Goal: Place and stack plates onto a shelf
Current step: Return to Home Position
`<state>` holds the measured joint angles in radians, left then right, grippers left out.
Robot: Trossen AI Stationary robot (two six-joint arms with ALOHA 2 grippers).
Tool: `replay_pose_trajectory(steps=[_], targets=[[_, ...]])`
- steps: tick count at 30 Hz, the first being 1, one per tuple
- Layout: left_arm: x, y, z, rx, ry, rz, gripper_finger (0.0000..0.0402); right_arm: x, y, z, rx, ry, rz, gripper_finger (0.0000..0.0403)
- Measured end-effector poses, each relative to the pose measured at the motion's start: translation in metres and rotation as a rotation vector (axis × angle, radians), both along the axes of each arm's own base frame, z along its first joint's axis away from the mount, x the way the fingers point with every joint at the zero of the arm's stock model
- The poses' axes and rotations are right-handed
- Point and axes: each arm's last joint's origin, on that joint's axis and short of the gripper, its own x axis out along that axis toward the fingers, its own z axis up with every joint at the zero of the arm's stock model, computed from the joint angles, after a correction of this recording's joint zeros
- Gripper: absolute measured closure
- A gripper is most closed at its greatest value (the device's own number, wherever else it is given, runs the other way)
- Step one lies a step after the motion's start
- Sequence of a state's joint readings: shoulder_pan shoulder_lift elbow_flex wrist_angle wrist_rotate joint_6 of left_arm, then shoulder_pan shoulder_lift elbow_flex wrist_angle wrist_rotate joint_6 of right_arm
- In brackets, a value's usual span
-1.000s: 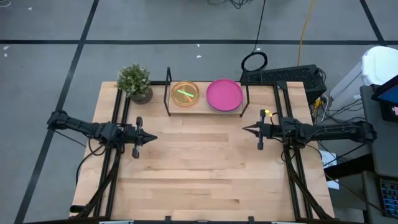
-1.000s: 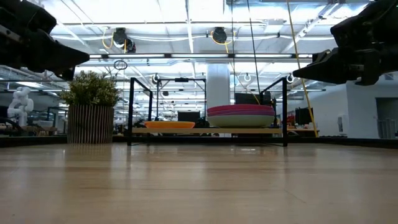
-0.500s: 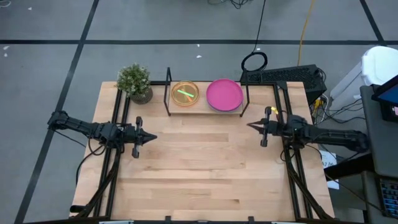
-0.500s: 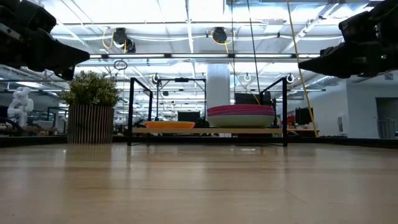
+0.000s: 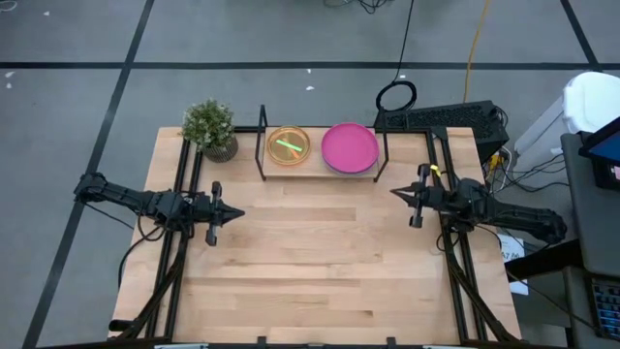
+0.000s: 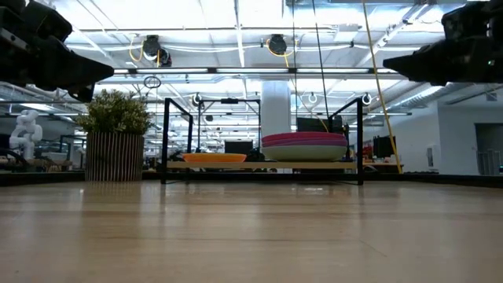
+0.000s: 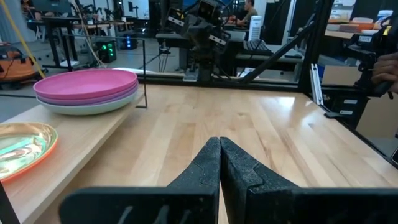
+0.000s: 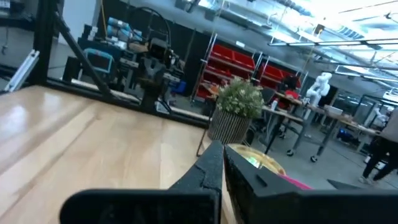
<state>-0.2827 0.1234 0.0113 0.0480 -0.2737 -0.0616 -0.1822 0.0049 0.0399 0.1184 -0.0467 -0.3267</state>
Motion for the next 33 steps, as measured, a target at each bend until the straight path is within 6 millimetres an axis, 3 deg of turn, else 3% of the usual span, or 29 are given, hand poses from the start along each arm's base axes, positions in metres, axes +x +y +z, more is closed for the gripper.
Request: replay_pose_trajectory(steps=[11,20,33], targets=[[0.000,0.000,0.000,0.004,0.001,0.000,0.0399,0.000,-0.002,-0.003,0.128,0.009,-0.070,0.0403],[0.000,0.000,0.000,0.004,0.000,0.002,0.0399,0.001,0.006,-0.009,0.198,0.057,0.079,0.0403],[0.000,0.000,0.000,0.000,0.000,0.009,0.0399,0.002,0.013,-0.010,0.225,0.070,0.123,0.0403]])
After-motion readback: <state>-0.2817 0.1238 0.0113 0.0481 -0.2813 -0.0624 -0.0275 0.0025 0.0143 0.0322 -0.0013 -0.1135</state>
